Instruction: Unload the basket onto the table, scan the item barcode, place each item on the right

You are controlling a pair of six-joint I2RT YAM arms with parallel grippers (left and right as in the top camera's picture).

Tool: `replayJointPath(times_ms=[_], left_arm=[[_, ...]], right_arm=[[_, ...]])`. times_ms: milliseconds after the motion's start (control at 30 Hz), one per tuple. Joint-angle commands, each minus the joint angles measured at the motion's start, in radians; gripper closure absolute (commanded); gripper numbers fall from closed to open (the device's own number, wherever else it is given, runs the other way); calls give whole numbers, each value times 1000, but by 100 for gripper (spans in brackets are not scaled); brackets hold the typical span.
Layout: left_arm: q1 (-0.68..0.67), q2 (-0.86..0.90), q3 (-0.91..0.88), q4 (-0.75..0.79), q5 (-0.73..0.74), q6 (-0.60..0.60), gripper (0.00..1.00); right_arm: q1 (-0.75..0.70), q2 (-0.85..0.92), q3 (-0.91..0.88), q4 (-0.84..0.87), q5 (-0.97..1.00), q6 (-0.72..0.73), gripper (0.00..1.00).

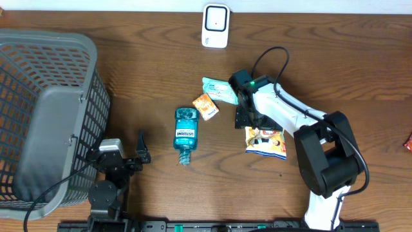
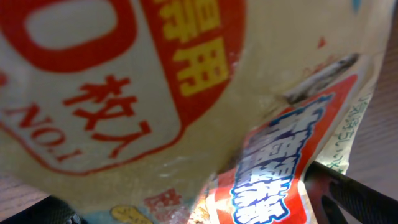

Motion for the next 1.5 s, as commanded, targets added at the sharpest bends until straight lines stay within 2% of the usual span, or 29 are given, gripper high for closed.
replayJointPath(times_ms=[0,133,200,267,300,400,433,467,567,700,733,800,867,1033,1067,1167,1267,1300,1467], left_arm=[[5,-7,-21,-34,-24,-8,0],[5,-7,-21,-34,-24,-8,0],[5,-7,-21,-34,-23,-8,0],[5,-7,-21,-34,-23,-8,0],[5,-7,-21,-34,-24,-8,0],[5,-7,-21,-34,-24,-8,0],[5,-7,-21,-34,-24,-8,0],[5,-7,-21,-34,-24,-8,0],[5,-7,-21,-34,-24,-8,0],[5,-7,-21,-34,-24,-8,0],[5,-7,-21,-34,-24,-8,0],[5,-7,-21,-34,-24,-8,0],[5,-7,-21,-34,-23,-8,0],[5,-7,-21,-34,-23,-8,0],[5,-7,-21,-34,-24,-8,0],[5,-7,-21,-34,-23,-8,0],[5,-7,-21,-34,-23,-8,0],[5,-7,-21,-34,-24,-8,0],[5,-7,-21,-34,-24,-8,0]], right_arm=[[15,146,-29,-6,-23,18,1],[17,241,-29,-41,-109,10,5],[17,275,-29,-51,-170,-24,15],[17,293,-30,-50,-205,-55,38],[17,295,-30,-50,-211,-68,60],[17,290,-28,-31,-261,-137,99],[17,288,-27,-23,-290,-163,99],[11,275,-19,3,-411,-267,99],[-14,230,14,2,-595,-425,99],[-70,103,26,-35,-911,-769,99],[-89,62,25,-67,-1019,-892,99],[-106,26,25,-106,-1143,-1015,99],[-114,9,25,-144,-1276,-1104,99],[-113,9,23,-182,-1467,-1124,99],[-114,9,23,-217,-1555,-1126,99],[-114,9,23,-254,-1670,-1172,99],[-113,9,23,-276,-1699,-1310,99],[-113,9,23,-313,-1678,-1508,99],[-101,9,23,-362,-1722,-1855,99]])
